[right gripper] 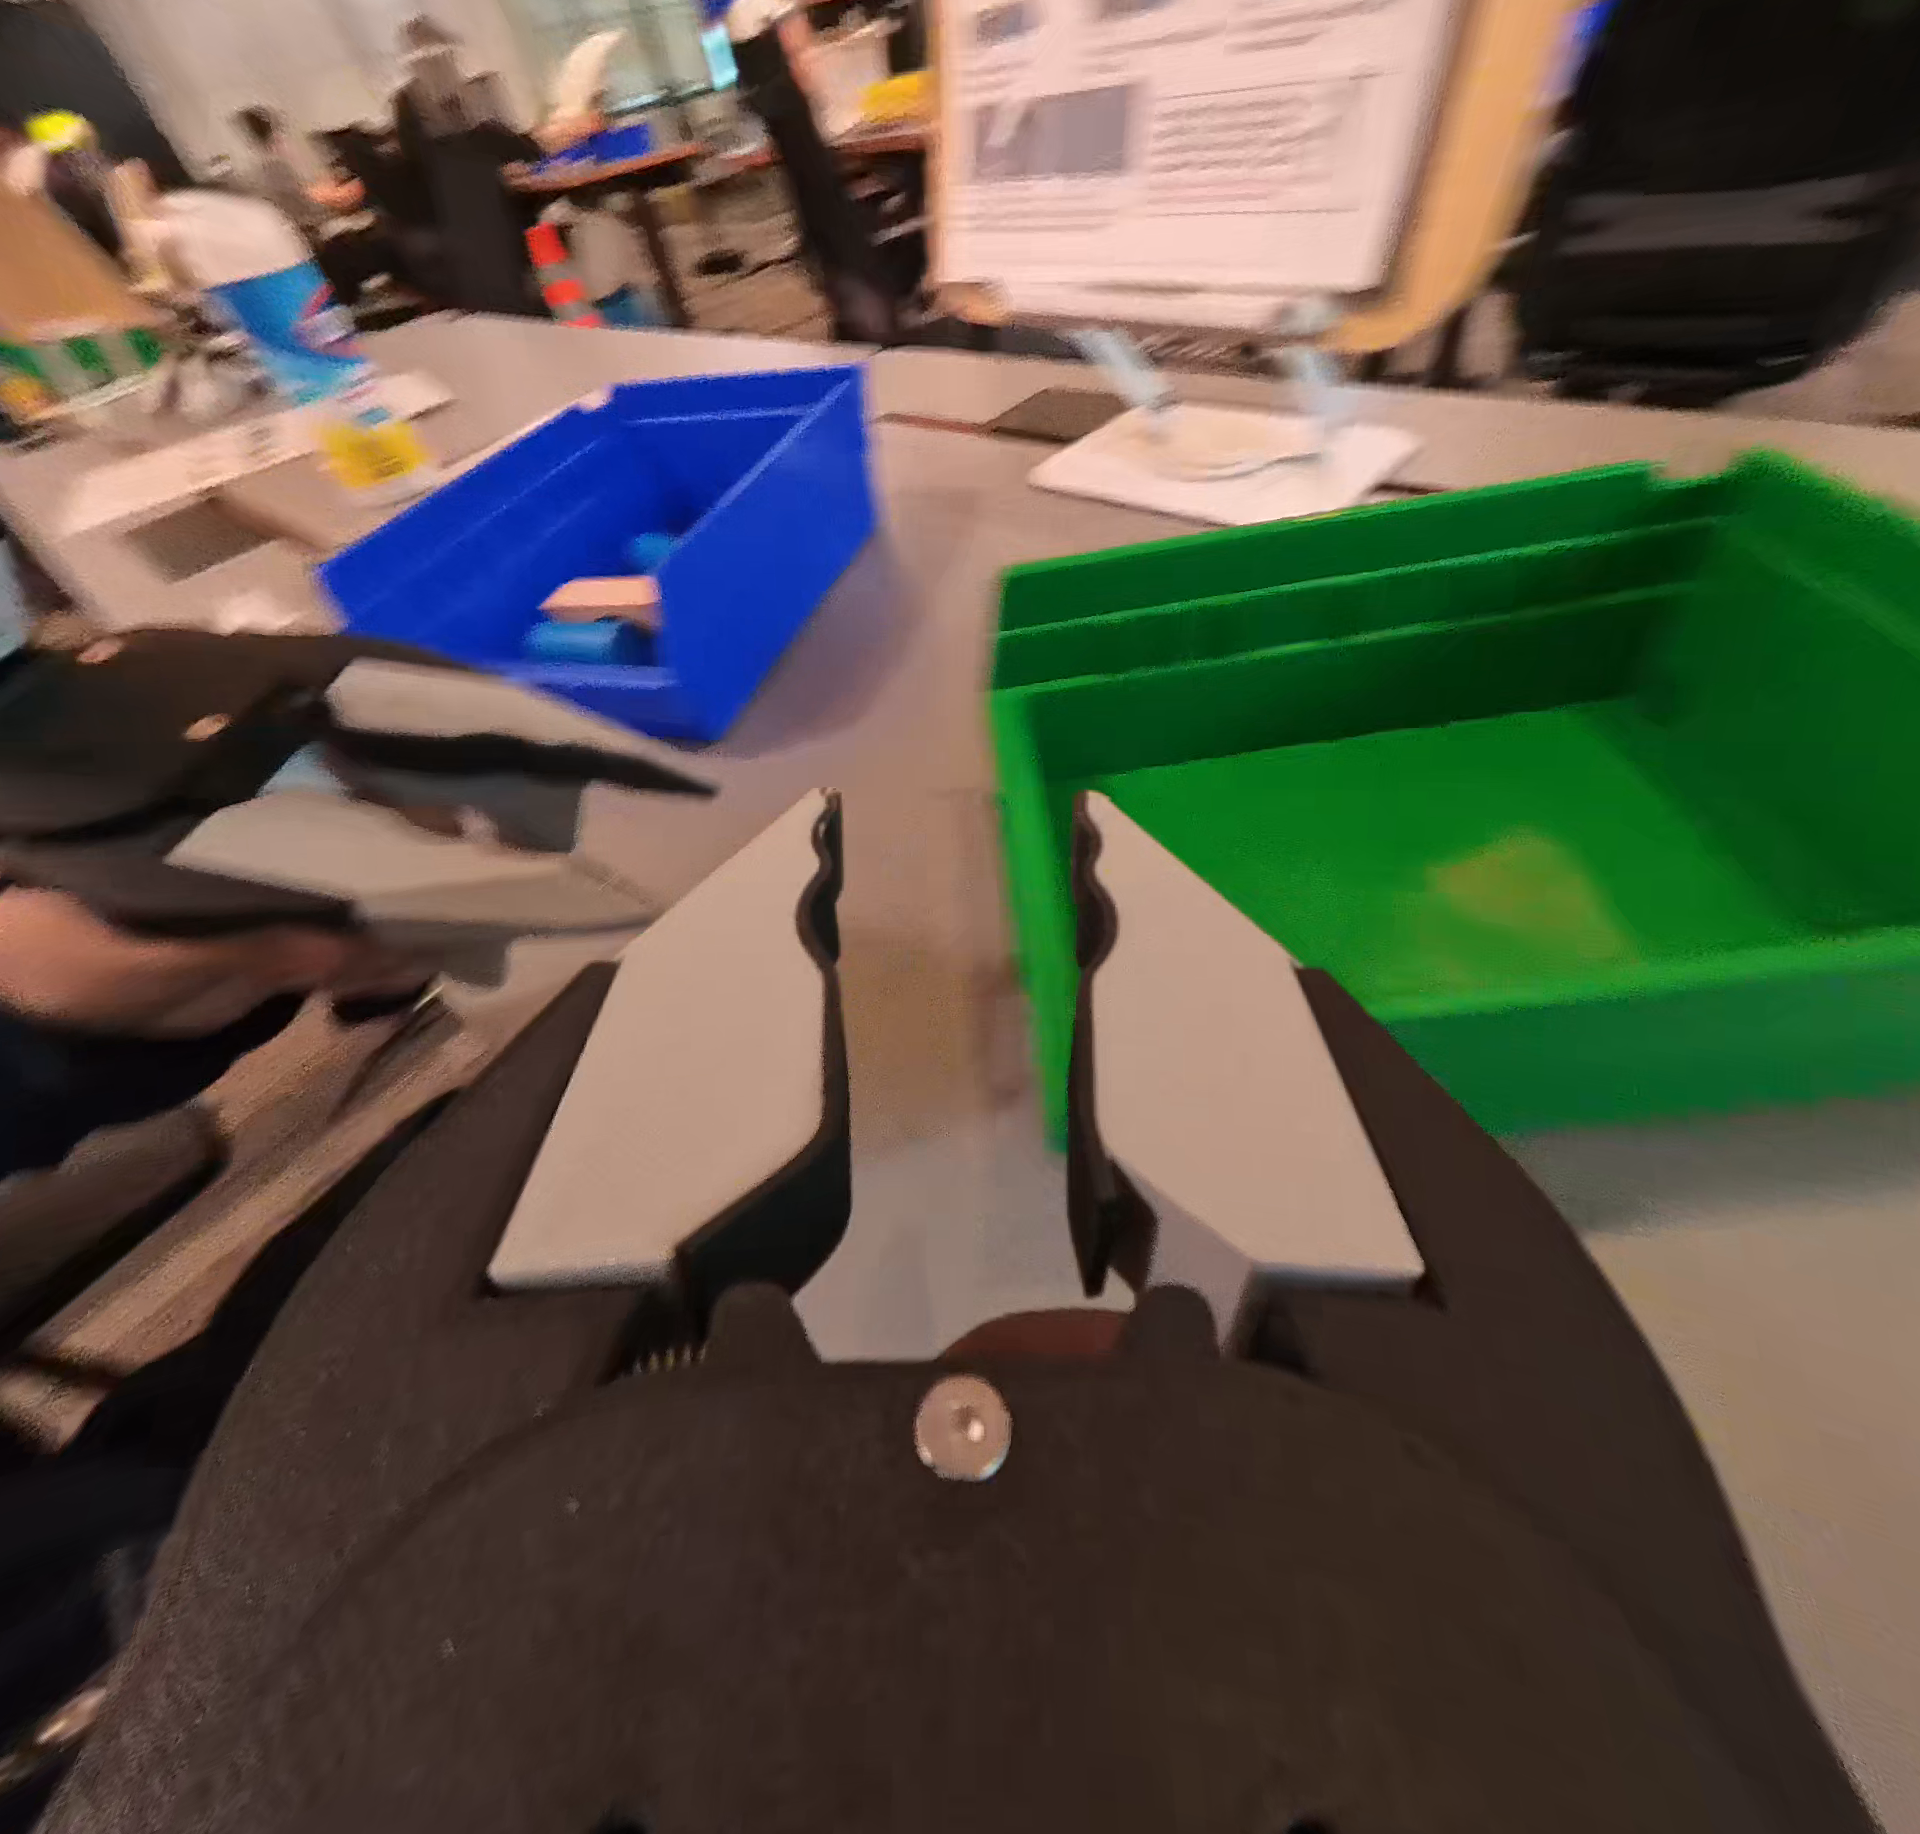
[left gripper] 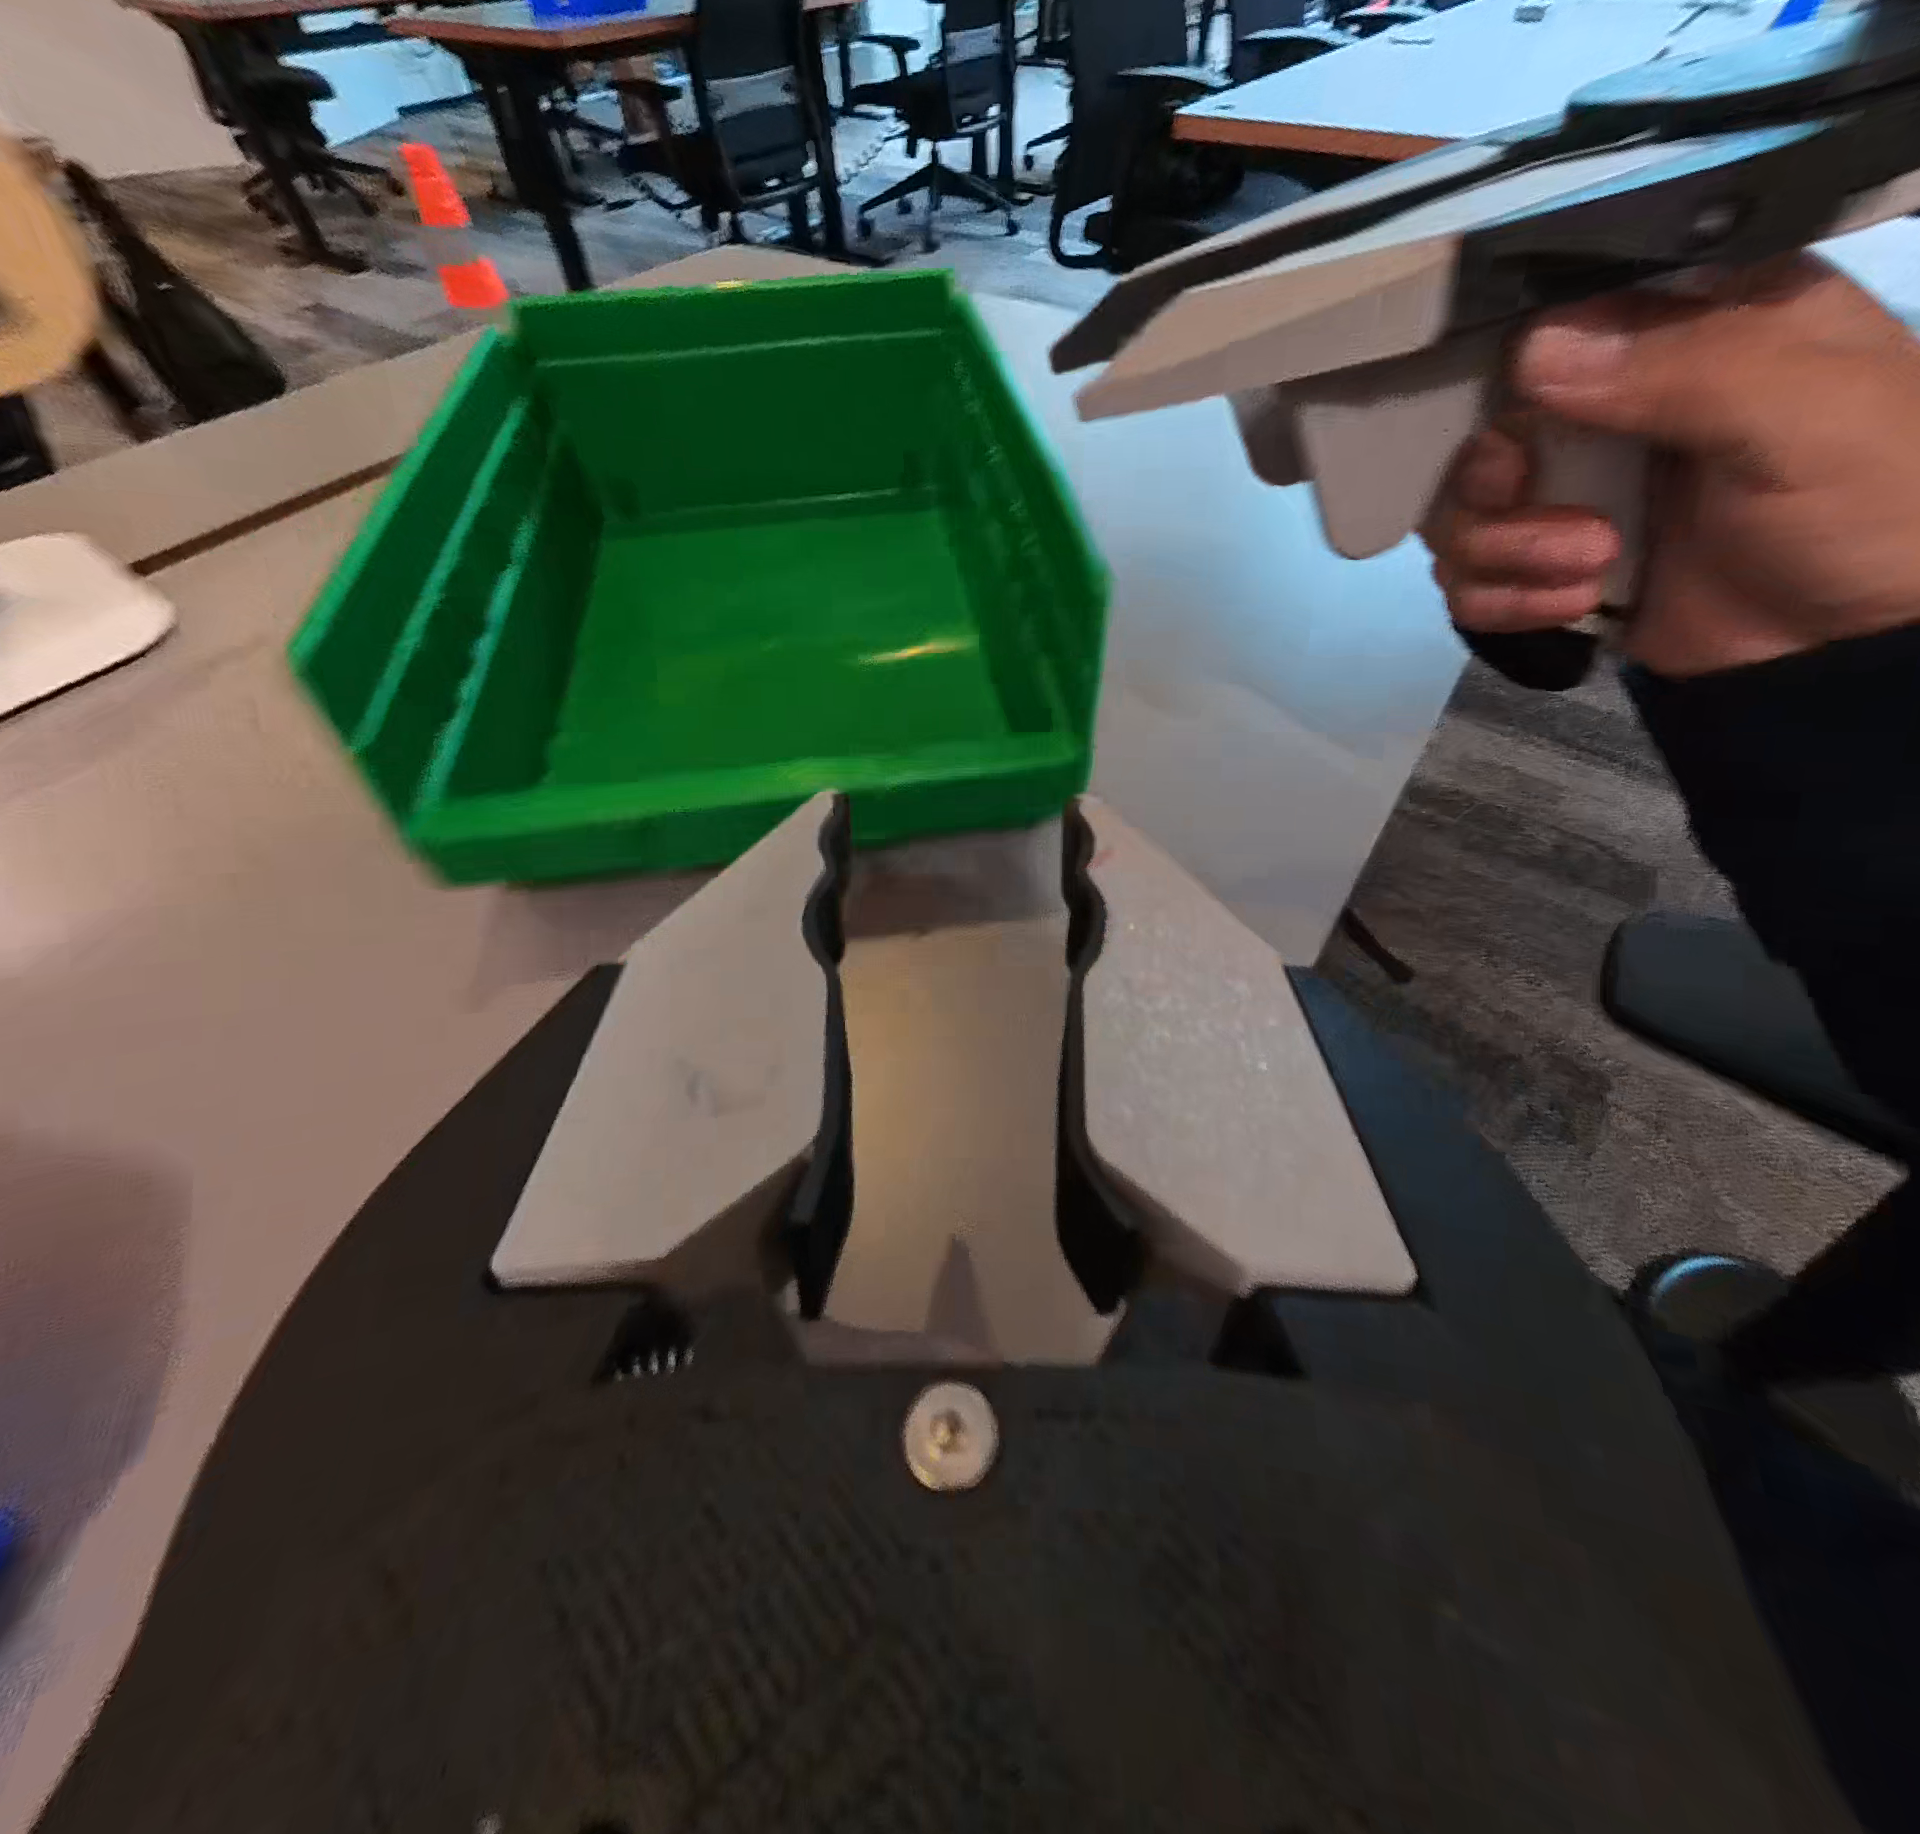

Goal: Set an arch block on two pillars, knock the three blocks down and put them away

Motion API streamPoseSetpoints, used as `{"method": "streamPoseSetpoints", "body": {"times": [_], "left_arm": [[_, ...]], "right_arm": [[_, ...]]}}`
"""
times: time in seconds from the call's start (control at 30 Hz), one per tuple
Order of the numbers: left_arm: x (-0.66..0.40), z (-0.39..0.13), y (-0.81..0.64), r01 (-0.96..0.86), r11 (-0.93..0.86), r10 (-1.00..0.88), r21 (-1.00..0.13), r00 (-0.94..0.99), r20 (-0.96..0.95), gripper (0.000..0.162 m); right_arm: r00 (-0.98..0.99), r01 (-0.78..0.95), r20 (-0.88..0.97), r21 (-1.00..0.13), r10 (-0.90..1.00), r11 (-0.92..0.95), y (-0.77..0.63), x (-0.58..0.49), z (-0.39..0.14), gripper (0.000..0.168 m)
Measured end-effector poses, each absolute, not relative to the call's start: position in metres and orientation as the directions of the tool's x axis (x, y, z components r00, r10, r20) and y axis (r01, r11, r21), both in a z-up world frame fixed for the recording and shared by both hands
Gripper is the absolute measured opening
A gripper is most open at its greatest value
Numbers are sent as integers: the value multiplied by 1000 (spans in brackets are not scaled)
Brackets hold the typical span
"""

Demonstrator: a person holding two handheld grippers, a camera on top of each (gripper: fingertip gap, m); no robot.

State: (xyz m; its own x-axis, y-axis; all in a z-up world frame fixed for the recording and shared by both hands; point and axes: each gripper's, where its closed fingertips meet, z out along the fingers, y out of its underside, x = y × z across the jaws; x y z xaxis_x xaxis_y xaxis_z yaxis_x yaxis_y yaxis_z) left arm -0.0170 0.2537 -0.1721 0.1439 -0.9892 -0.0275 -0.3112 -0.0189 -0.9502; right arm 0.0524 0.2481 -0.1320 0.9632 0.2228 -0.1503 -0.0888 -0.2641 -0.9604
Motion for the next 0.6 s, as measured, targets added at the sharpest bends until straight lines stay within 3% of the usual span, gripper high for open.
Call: {"method": "streamPoseSetpoints", "body": {"times": [0.1, 0.17, 0.27, 0.37, 0.4, 0.47, 0.5, 0.53, 0.6], "left_arm": [[-67, -182, 303, -366, -8, -957, -931, 272, -98, 42], [-97, -196, 338, -419, -41, -930, -907, 348, -119, 44], [-147, -218, 388, -466, -124, -880, -876, 460, -120, 47], [-199, -234, 430, -476, -193, -820, -858, 558, -126, 52], [-210, -235, 436, -466, -191, -828, -864, 549, -113, 35], [-227, -235, 445, -428, -226, -839, -875, 541, -48, 27], [-236, -236, 453, -411, -256, -823, -875, 567, -26, 31], [-249, -235, 465, -401, -272, -787, -875, 616, -37, 37], [-276, -230, 486, -384, -273, -702, -882, 707, -90, 78]], "right_arm": [[951, 9, -129, -897, 281, -442, 266, 2, -177, 44], [982, 49, -60, -831, 177, -554, 275, 14, -215, 43], [1000, 30, 25, -798, 18, -602, 271, 63, -237, 20], [991, -92, -19, -811, -131, -577, 255, 121, -231, 0], [974, -124, 7, -818, -226, -562, 248, 151, -228, 6], [923, -169, 71, -808, -378, -565, 231, 200, -227, 20], [915, -183, 71, -805, -397, -565, 226, 208, -225, 40], [931, -182, 38, -813, -362, -553, 229, 201, -222, 38], [969, -165, -48, -857, -243, -489, 243, 171, -210, 41]]}}
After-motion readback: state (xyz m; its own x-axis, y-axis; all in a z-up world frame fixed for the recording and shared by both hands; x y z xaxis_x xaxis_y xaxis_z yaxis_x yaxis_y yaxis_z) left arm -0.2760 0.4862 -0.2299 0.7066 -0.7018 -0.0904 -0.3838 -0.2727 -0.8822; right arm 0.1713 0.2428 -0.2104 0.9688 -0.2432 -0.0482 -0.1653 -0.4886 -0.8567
